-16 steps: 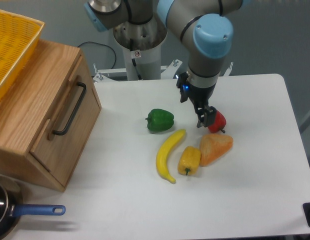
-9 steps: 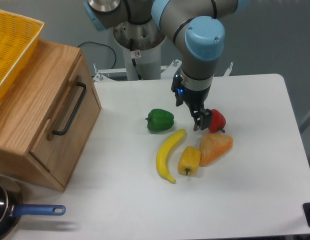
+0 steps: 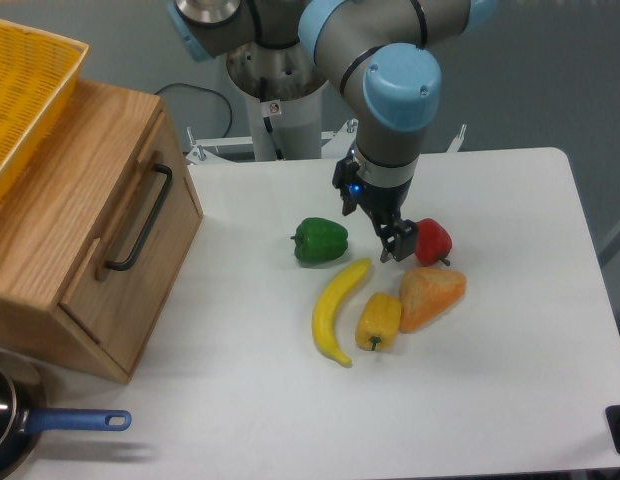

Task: Slide open the top drawer
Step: 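Move the gripper from above the red pepper toward the green pepper, then swing the gripper toward the black drawer handle of the wooden cabinet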

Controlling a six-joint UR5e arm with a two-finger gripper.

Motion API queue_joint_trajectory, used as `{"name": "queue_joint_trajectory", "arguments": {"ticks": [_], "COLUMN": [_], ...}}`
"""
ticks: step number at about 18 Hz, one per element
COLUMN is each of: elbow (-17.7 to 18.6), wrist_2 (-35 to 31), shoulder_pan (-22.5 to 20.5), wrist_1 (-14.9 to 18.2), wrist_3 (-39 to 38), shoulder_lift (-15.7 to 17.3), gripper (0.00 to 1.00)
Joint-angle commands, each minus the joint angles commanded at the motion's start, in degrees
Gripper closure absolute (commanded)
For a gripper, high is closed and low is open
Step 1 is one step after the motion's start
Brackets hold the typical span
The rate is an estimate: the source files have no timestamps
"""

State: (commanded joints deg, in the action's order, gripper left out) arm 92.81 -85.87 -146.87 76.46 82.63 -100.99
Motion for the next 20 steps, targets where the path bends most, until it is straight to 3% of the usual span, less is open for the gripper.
{"name": "queue_joint_trajectory", "arguments": {"ticks": [9,16,20], "elbow": [0.2,-0.2,0.3], "wrist_2": [0.0,0.1,0.0], "shoulder_pan": [3.2,5.9,6.9], "wrist_1": [-0.3,-1.4,-1.3], "wrist_3": [-10.4,-29.9,-31.2], "shoulder_lift": [-0.3,-1.1,-1.1], "gripper": [0.0,0.0,0.0]}}
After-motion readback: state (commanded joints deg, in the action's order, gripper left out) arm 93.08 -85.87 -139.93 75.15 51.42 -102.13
